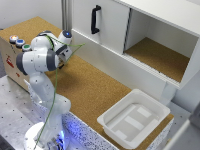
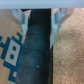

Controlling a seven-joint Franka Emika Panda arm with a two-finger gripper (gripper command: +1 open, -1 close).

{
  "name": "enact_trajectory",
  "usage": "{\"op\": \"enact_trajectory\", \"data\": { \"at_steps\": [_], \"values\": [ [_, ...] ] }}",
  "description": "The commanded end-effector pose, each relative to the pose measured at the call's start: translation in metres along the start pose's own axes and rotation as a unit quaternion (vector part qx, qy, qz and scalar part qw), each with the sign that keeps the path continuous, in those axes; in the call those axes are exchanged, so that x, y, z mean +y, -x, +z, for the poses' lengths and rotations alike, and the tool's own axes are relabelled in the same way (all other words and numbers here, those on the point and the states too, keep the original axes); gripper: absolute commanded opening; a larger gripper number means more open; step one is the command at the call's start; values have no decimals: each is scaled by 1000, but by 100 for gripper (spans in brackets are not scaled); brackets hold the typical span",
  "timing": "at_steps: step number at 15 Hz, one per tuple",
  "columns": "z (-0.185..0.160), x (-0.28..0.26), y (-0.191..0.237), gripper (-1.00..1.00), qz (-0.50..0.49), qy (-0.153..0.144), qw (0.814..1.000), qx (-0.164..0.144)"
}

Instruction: Pull the handle of the drawer

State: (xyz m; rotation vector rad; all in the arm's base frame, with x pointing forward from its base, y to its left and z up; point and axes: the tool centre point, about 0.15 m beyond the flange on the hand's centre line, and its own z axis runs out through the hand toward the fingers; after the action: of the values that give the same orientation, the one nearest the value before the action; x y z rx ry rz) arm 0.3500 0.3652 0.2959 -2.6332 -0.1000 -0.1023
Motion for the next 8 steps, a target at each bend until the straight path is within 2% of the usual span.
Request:
{"op": "enact_trajectory", "data": {
  "at_steps": [1,8],
  "values": [
    [4,10,3,-100,1,-27,1000,-8],
    [-12,45,14,-100,15,-22,1000,-2]
  ]
}}
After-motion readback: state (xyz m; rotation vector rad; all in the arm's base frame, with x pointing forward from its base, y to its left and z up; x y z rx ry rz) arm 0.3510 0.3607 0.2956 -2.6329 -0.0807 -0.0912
